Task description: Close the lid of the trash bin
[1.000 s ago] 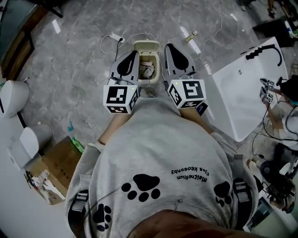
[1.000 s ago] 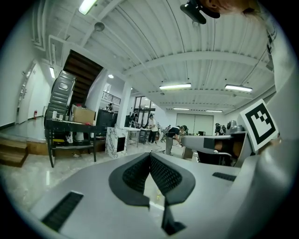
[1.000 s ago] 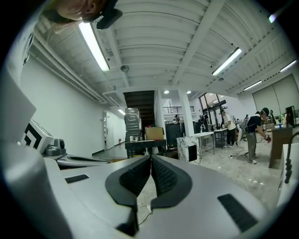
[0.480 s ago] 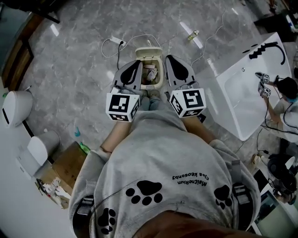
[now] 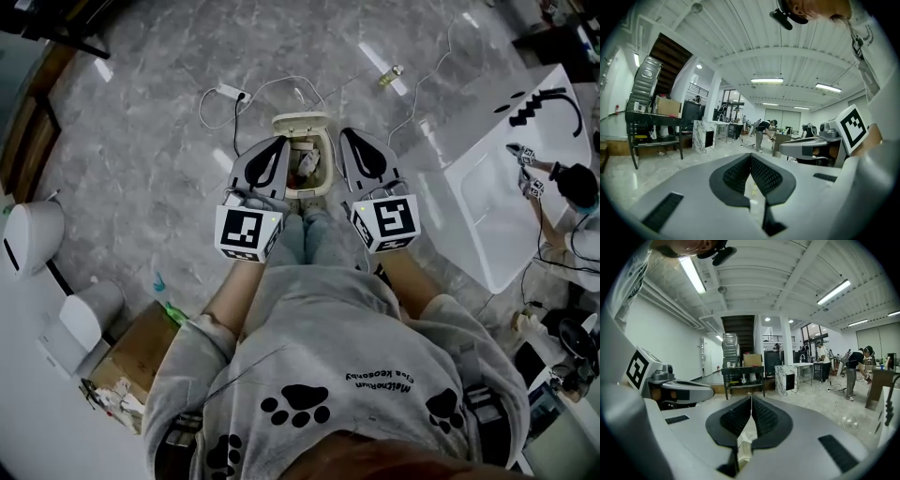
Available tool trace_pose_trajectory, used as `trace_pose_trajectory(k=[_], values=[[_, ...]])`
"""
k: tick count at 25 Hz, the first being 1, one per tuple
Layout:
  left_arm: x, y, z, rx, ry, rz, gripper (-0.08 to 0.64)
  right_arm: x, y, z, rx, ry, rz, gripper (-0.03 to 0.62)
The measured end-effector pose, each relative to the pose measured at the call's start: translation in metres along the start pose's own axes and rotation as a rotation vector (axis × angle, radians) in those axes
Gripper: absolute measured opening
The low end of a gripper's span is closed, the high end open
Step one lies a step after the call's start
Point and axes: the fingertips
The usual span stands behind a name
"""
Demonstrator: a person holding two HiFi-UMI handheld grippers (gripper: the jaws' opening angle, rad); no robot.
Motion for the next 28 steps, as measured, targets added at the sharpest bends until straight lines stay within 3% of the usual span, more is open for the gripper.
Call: trace_pose_trajectory(k=[15,25,28], values=[[-0.043,-0.076,-0.056,-0.03,-0.039,-0.04,0.02,0.029,-0.076,-0.059,-0.045,0.046,0.1,0.032],[-0.068,-0.126,-0.09,0.021,-0.031,0.021,0.02,0.038,-0.137,-0.093,-0.094,0.099,0.128,0.032],[-0.072,-0.14,-0.1,0.025,-0.04,0.021,0.02,0.041,-0.142,-0.105,-0.051,0.099,0.117,0.032]])
Point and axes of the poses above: the fingertips, and each gripper's own axes: z backward along the fingers, x to its right, y out of its top, and after that the axes turned 1 degree about z, right-handed
